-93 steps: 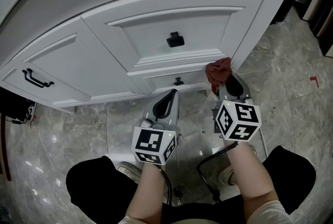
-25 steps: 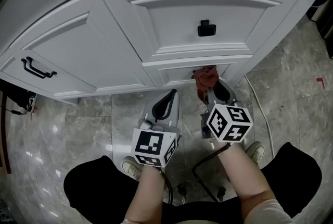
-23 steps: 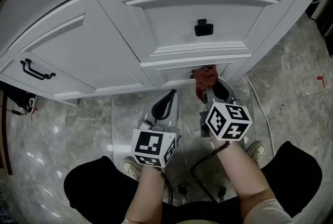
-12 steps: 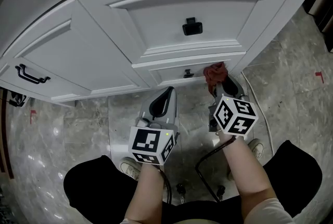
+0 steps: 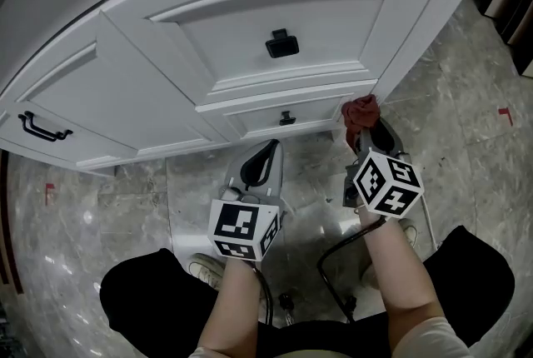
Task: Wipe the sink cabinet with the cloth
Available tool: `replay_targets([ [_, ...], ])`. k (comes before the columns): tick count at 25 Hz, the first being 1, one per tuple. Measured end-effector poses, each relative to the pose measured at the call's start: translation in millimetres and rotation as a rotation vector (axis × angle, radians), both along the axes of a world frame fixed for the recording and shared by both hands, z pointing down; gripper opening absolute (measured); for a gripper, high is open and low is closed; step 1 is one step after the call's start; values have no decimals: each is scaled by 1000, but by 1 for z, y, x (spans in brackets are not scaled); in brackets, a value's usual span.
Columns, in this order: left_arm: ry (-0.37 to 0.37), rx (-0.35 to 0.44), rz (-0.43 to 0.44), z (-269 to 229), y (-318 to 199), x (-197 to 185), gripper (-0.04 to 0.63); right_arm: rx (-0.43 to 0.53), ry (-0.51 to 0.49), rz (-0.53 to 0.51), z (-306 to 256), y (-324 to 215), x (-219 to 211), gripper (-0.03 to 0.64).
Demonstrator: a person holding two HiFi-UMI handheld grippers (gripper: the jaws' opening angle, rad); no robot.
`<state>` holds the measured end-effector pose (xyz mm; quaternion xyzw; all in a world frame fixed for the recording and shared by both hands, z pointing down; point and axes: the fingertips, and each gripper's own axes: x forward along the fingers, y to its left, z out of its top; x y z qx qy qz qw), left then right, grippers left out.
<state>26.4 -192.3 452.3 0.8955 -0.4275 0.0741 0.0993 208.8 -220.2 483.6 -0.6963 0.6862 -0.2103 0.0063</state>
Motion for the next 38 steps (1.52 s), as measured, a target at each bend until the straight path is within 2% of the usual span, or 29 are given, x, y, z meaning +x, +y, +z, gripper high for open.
replay_targets([
  [4,-1,-4,-9,5,2,-5,0,-9,-6,27,4,6,4,87],
  [8,-17,-11,-35,11,3,-24,0,5,-5,-9,9,15,-35,87],
  [17,-13,-23,-164,15,7,-99,0,-55,-19,-301,49,24,-187,87],
  [21,-18,-29,-219,19,9,-130,0,-40,-38,-411,56,14,-239,87],
  [23,-17,-16,-249,18,10,-144,0,-36,-55,-430,58,6,-255,87],
  [29,31,-15,-299,15,8,-168,0,-42,-103,-401,64,-10,-273,87],
  [38,-9,-41,-253,29,12,-157,0,-48,-112,-371,74,-16,-255,89],
])
